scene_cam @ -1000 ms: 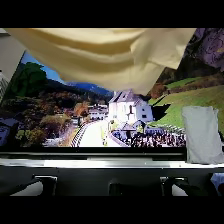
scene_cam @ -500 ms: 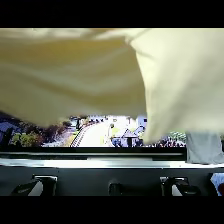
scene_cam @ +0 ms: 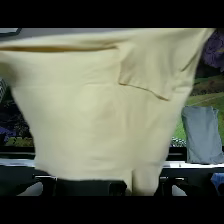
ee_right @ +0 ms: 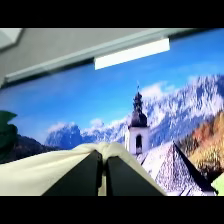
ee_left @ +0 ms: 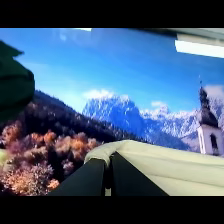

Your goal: Fold the clothes and pants, and hang the long-sleeved shirts on hangers.

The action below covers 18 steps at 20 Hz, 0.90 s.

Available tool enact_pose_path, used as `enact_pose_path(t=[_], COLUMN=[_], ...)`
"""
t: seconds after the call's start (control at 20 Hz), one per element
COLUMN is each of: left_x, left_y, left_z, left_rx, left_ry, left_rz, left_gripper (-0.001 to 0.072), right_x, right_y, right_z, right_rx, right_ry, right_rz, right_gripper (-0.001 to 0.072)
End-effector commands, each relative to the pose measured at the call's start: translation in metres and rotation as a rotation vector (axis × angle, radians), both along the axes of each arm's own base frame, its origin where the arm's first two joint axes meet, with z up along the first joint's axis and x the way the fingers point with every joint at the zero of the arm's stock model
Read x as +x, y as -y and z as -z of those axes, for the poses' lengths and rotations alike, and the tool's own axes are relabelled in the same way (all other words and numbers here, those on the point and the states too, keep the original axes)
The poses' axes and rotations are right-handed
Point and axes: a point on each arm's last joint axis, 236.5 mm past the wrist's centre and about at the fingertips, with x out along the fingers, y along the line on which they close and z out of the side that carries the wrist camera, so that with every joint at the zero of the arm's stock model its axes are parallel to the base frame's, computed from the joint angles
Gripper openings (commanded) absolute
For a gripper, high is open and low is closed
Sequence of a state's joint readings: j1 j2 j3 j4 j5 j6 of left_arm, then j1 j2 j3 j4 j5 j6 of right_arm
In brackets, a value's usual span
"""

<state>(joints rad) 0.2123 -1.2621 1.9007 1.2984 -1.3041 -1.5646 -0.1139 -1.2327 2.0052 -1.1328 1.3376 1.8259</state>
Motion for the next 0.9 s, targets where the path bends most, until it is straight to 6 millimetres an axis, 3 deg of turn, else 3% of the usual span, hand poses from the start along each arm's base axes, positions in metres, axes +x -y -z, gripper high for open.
enact_pose_path(t=[0.0,0.15,0.2,0.3,0.4,0.55,0.7,0.85], left_x=[0.076,0.129,0.144,0.168,0.186,0.184,0.164,0.13], left_y=[0.01,0.021,0.024,0.023,0.017,0.017,0.024,0.033], left_z=[0.146,0.253,0.28,0.316,0.332,0.34,0.351,0.366], left_rx=[-0.023,-0.029,-0.027,-0.026,-0.024,-0.027,-0.04,-0.069], left_ry=[-0.279,-0.364,-0.364,-0.331,-0.289,-0.308,-0.405,-0.559], left_rz=[0.099,0.125,0.123,0.097,0.069,0.072,0.102,0.136], left_gripper=[0.0019,0.0019,0.0018,0.0018,0.0018,0.0019,0.0018,0.0019], right_x=[0.074,0.126,0.144,0.175,0.196,0.199,0.181,0.155], right_y=[0.011,0.015,0.019,0.028,0.034,0.039,0.035,0.038], right_z=[0.145,0.244,0.273,0.313,0.335,0.351,0.362,0.378], right_rx=[0.041,0.074,0.085,0.096,0.111,0.092,0.056,-0.003], right_ry=[-0.328,-0.458,-0.471,-0.447,-0.415,-0.427,-0.503,-0.616], right_rz=[0.018,0.03,0.053,0.096,0.133,0.141,0.091,0.059], right_gripper=[0.0031,0.0031,0.0031,0.0031,0.0031,0.0031,0.0031,0.0031])
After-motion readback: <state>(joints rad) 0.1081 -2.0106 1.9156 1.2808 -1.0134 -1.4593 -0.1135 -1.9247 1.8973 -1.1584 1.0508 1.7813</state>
